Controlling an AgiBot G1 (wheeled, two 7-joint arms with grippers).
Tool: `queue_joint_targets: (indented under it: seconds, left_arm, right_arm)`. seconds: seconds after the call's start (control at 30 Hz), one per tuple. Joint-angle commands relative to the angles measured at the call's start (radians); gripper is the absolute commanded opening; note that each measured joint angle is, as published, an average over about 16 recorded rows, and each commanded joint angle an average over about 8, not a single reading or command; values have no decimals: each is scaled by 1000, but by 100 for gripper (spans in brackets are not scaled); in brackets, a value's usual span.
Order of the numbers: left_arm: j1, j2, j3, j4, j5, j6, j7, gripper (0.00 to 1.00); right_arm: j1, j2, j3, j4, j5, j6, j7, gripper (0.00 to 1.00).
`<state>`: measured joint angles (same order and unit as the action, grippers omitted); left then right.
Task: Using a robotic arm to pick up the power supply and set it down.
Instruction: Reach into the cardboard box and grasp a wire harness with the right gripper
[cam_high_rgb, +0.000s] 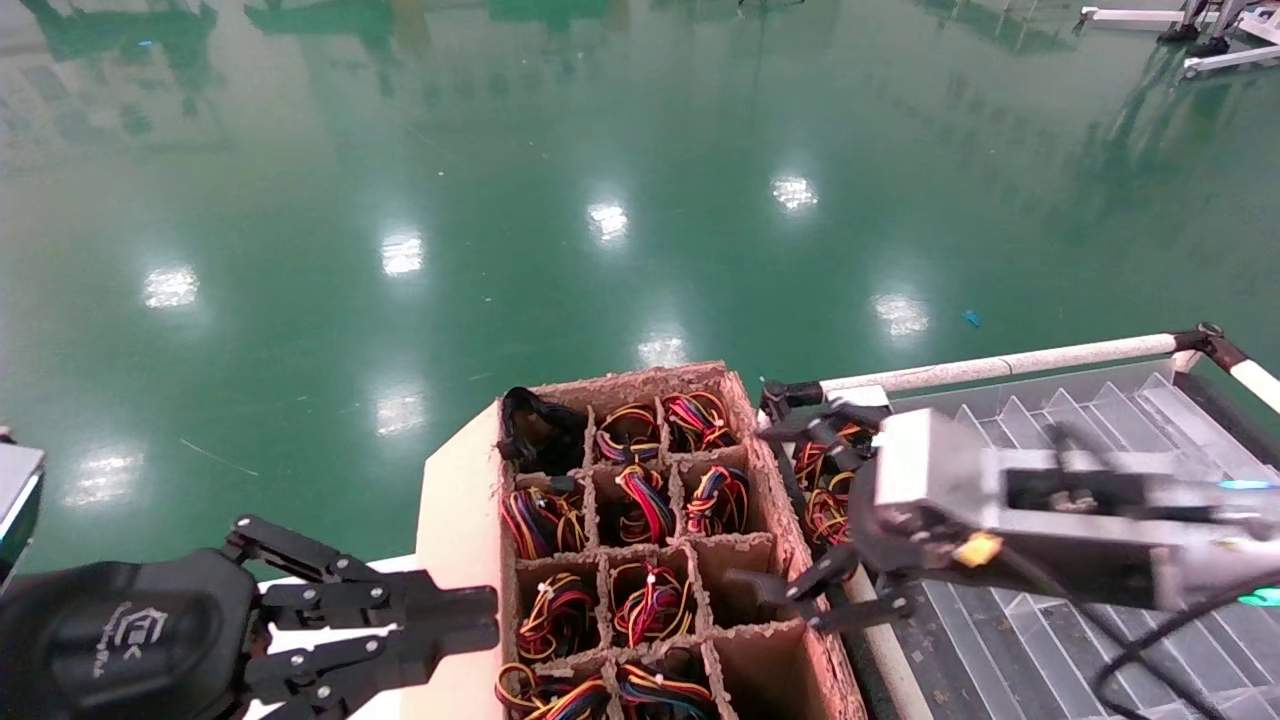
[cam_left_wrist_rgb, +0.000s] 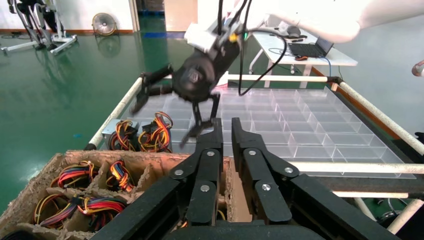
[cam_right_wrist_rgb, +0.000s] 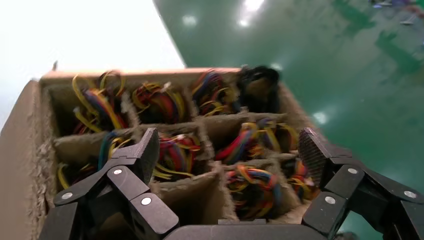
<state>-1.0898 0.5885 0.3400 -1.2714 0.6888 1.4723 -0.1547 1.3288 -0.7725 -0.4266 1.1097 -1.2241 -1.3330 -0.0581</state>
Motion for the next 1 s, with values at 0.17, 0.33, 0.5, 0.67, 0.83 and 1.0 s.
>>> queue_joint_targets:
  seconds: [0.17, 0.33, 0.5, 0.67, 0.83, 1.0]
  left_arm:
    - [0, 0, 0, 0, 0, 0, 0, 0]
    - [0, 0, 0, 0, 0, 0, 0, 0]
    - [0, 0, 0, 0, 0, 0, 0, 0]
    - [0, 0, 0, 0, 0, 0, 0, 0]
    - [0, 0, 0, 0, 0, 0, 0, 0]
    - [0, 0, 1, 0, 0, 0, 0, 0]
  right_arm:
    - [77, -74, -60, -55, -150, 46, -73, 97]
    - [126, -130, -98, -69, -259, 106, -141, 43]
    - [152, -178, -133, -75, -347, 154, -190, 0]
    - [172, -204, -162, -87, -412, 176, -210, 0]
    - [180, -211, -182, -86, -459, 185, -206, 0]
    - [179, -211, -196, -79, -491, 188, -188, 0]
